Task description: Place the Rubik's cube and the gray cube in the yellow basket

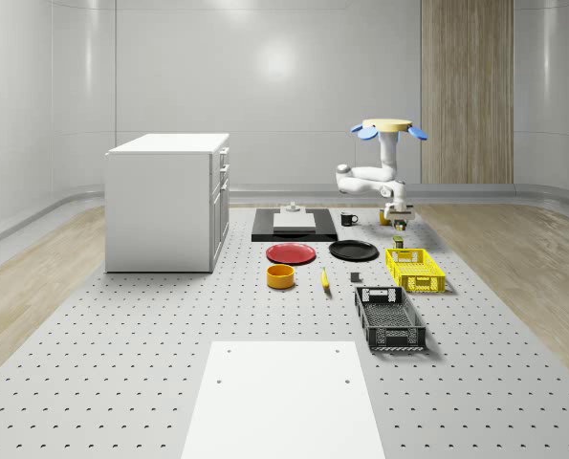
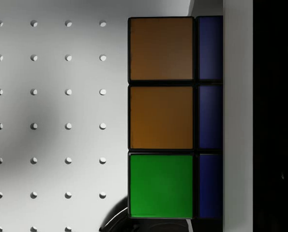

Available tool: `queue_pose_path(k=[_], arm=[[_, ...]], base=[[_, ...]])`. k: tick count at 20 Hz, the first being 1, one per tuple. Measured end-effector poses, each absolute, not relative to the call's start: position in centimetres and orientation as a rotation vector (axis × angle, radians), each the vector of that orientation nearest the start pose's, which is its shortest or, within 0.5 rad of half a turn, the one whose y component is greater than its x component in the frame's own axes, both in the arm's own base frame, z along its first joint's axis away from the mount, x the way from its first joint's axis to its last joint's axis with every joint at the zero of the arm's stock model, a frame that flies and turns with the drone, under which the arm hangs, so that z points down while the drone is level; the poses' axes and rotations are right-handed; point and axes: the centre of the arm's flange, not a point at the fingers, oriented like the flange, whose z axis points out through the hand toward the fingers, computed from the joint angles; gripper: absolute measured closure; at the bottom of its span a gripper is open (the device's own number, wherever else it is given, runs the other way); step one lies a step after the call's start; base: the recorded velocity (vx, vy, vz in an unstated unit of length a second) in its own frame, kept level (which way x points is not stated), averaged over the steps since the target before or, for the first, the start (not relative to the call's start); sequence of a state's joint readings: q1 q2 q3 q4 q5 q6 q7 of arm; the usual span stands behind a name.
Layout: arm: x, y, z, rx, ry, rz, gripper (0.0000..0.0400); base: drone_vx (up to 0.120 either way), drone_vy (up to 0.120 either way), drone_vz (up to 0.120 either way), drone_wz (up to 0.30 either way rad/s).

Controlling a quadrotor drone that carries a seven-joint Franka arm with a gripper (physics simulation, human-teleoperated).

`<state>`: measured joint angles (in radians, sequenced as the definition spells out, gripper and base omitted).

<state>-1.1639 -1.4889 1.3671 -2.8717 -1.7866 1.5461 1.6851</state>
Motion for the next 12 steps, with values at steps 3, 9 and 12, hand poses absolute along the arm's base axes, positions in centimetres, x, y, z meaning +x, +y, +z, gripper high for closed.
queue_pose_path(k=[3, 9, 12], arm=[[30.68, 0.0, 49.07, 0.001, -0.002, 0.785, 0.0075], [30.68, 0.0, 49.07, 0.001, -0.002, 0.785, 0.0075], [30.68, 0.0, 49.07, 0.001, -0.002, 0.785, 0.0075]], base=[[0.12, 0.0, 0.0, 0.0], [0.12, 0.0, 0.0, 0.0], [0.12, 0.0, 0.0, 0.0]])
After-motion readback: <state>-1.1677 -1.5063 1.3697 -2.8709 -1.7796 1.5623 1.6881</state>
